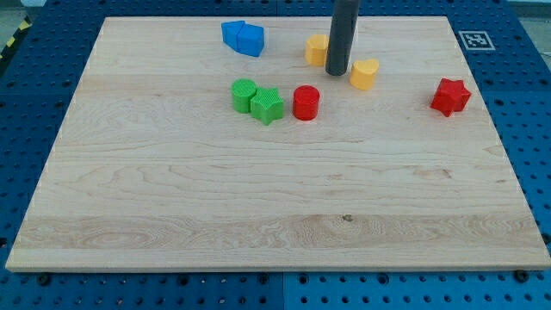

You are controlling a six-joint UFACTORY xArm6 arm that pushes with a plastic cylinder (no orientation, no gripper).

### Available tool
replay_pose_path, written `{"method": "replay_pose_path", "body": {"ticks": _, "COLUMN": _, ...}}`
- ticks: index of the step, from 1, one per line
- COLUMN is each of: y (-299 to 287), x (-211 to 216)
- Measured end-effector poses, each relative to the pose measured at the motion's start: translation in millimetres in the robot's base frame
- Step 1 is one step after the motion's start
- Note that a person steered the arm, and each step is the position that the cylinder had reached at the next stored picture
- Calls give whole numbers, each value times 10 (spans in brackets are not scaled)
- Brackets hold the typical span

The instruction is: Separate the green star and green circle

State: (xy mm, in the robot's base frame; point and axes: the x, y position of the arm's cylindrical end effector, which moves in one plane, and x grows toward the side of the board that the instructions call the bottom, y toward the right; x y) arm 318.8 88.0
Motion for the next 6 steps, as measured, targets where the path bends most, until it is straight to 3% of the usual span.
{"method": "replay_pose_path", "body": {"ticks": 3, "y": -860, "x": 16}}
{"method": "replay_pose_path", "body": {"ticks": 6, "y": -1213, "x": 829}}
